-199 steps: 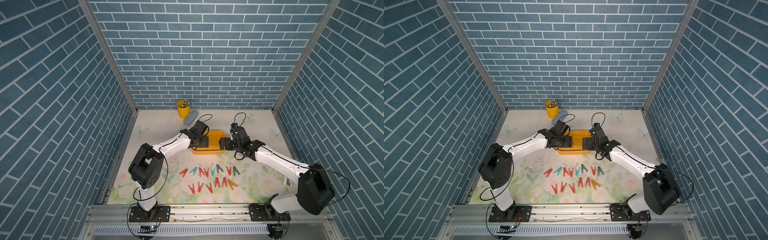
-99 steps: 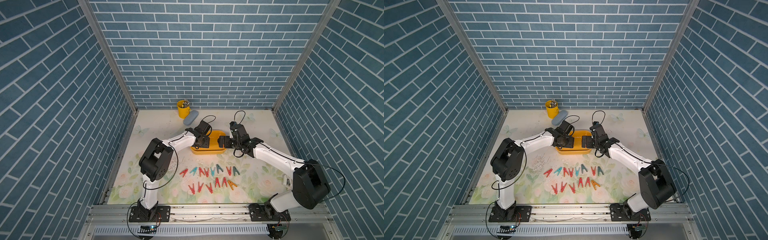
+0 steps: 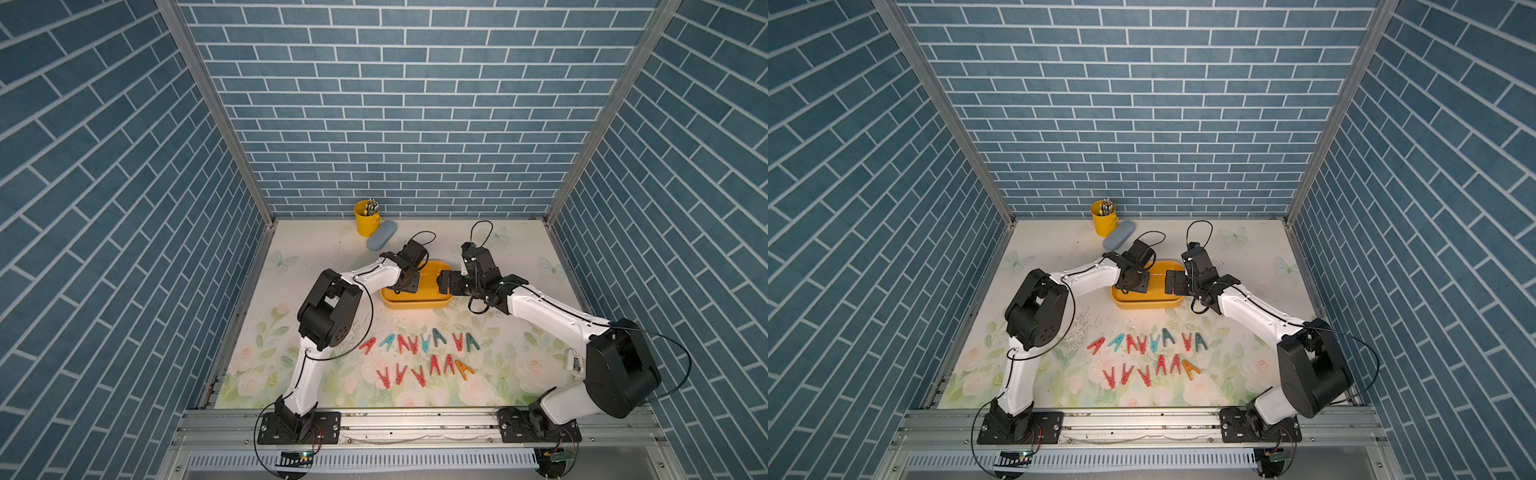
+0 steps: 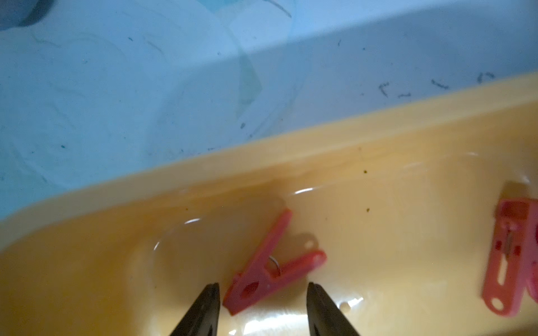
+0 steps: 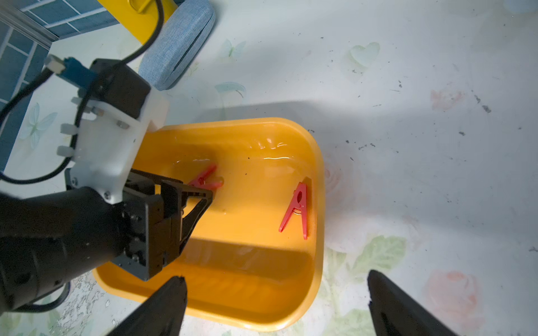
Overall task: Take the clothespins out of the storage box
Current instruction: Pick up the clothespin from the storage box.
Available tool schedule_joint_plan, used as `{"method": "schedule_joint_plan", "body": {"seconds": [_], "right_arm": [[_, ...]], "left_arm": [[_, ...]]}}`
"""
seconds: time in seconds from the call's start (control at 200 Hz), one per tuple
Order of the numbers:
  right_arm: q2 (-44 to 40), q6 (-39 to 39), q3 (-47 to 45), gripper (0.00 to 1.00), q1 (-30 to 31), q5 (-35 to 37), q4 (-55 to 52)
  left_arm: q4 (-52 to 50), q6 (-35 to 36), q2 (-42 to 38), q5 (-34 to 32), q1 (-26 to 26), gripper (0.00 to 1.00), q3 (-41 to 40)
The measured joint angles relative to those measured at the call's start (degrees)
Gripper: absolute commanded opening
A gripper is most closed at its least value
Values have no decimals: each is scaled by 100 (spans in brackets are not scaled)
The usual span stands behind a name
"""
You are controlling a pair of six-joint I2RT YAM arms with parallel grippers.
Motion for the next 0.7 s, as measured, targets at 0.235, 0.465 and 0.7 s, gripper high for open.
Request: {"method": "schedule_joint_plan", "body": {"seconds": [0.235, 0.465, 0.7], "right_arm": [[0, 0, 0, 99, -4, -13, 0], [7, 0, 0, 99, -4, -90, 7], [72, 0, 0, 99, -4, -197, 17]], "left_arm": [[-114, -11, 356, 76, 157, 51, 566], [-166, -35, 140, 184, 168, 51, 507], [-105, -96, -160, 317, 170, 29, 435]]}}
